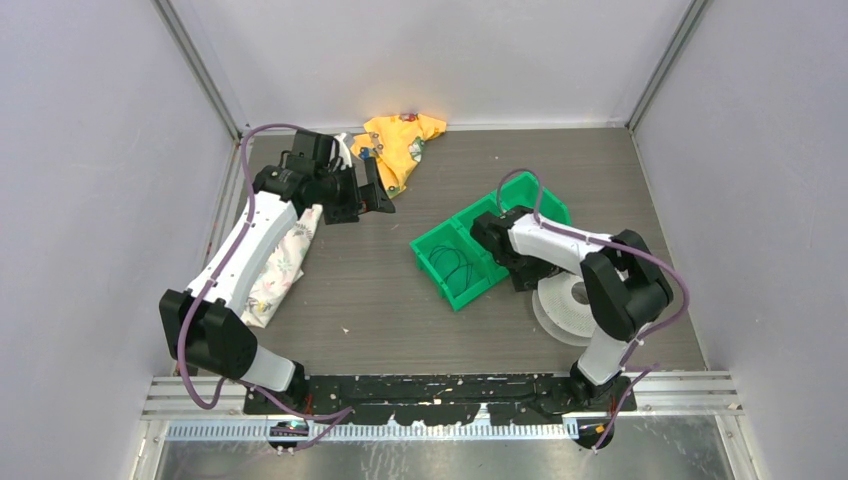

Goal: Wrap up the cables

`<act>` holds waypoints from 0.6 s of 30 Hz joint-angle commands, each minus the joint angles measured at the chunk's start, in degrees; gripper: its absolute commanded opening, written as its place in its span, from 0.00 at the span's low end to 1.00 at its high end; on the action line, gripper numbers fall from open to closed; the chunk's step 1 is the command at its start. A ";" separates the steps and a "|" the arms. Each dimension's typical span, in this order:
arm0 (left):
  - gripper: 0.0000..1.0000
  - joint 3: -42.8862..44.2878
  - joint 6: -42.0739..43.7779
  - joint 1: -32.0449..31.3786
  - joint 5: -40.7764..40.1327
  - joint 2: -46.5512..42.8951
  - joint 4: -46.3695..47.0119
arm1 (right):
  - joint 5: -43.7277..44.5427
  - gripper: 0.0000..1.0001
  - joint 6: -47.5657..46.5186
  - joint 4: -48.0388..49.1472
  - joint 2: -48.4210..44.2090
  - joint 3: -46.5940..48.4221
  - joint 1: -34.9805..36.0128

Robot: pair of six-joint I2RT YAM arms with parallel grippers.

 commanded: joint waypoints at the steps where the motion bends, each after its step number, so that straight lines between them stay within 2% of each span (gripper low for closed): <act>1: 0.99 2.36 0.54 -0.26 -0.39 -1.24 0.15 | 2.99 1.00 2.83 -2.56 2.57 2.73 0.07; 3: 0.99 2.27 0.75 -0.30 -0.90 -1.62 -0.15 | 3.31 0.99 3.12 -2.90 3.80 2.92 -0.03; 5: 0.99 1.91 0.99 -0.26 -1.37 -2.14 -0.39 | 3.05 0.94 3.05 -2.87 4.10 3.00 -0.14; 6: 0.99 1.72 1.12 -0.31 -1.63 -2.36 -0.40 | 2.95 0.88 2.96 -2.81 4.16 2.90 -0.09; 8: 0.99 1.56 1.17 -0.29 -1.90 -2.57 -0.51 | 2.83 0.69 2.86 -2.78 3.99 2.94 -0.30; 10: 0.99 1.48 1.17 -0.25 -1.93 -2.56 -0.62 | 3.04 0.44 2.95 -2.83 3.47 2.94 -0.30; 12: 0.99 1.55 1.17 -0.28 -1.96 -2.66 -0.66 | 3.24 0.24 3.11 -3.35 2.25 3.17 -0.27; 16: 0.99 1.83 1.26 -0.25 -2.10 -2.75 -0.80 | 3.69 0.01 3.14 -6.79 -2.51 6.25 -0.30; 18: 0.99 1.85 1.10 -0.26 -2.04 -2.67 -0.70 | 4.37 0.01 1.99 -8.20 -6.02 8.48 -0.27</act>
